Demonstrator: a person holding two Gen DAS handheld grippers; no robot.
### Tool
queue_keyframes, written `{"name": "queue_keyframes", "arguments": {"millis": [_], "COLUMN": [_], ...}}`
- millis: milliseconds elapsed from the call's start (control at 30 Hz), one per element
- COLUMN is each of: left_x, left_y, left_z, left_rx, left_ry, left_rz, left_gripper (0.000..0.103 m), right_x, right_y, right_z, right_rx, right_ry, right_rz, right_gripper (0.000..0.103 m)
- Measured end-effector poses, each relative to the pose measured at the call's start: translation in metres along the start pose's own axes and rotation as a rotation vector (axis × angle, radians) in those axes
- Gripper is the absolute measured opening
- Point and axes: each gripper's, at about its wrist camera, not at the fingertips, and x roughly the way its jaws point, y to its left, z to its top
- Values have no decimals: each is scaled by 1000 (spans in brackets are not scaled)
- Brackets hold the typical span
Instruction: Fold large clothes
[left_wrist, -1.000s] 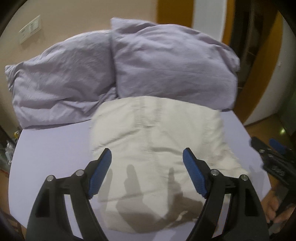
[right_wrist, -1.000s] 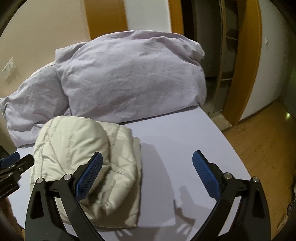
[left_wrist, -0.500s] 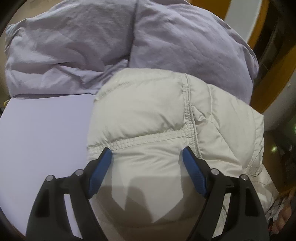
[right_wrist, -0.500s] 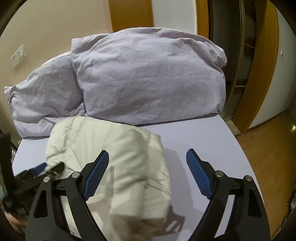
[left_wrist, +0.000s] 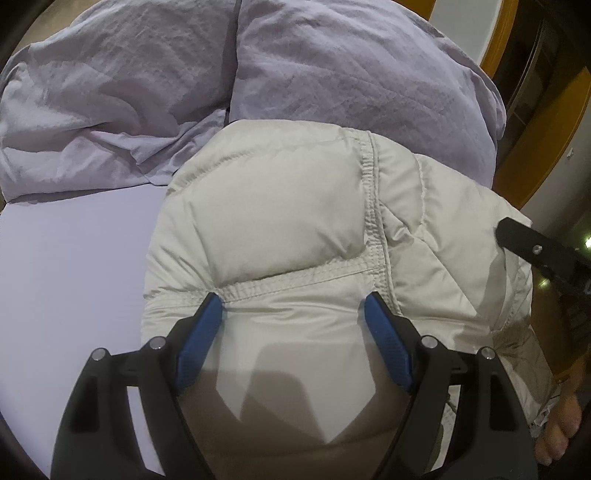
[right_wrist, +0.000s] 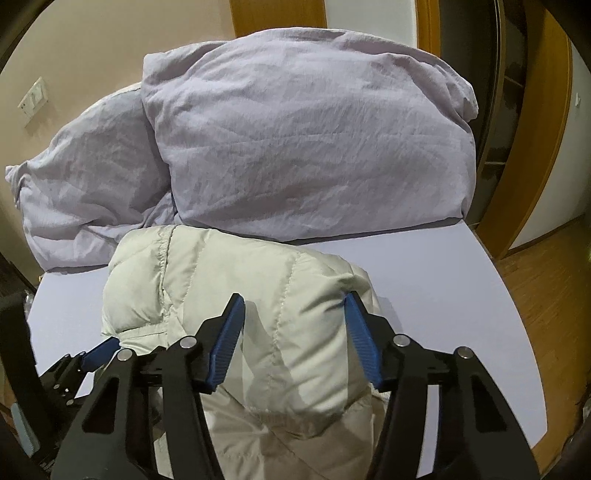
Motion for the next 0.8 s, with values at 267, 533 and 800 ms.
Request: {"name": "queue_keyframes", "arguments": {"millis": [267,533,800], "left_x": [-5,-23,-21], "left_y": [-3,-11,-14], "left_z": [3,15,42], "left_rx": [45,57,63], "left_ry": [-2,-42,-76], "left_rz": [3,-33,7], "left_gripper": [79,78,78], "right_x": [26,48,55], "right_y": [-3,-18,-27], "right_z": [-17,-39,-46], "right_rx": [-31,-9,17], "right_ry": [13,32,33], "right_rz": [-58,-73,-56], "right_gripper": [55,55,55]}}
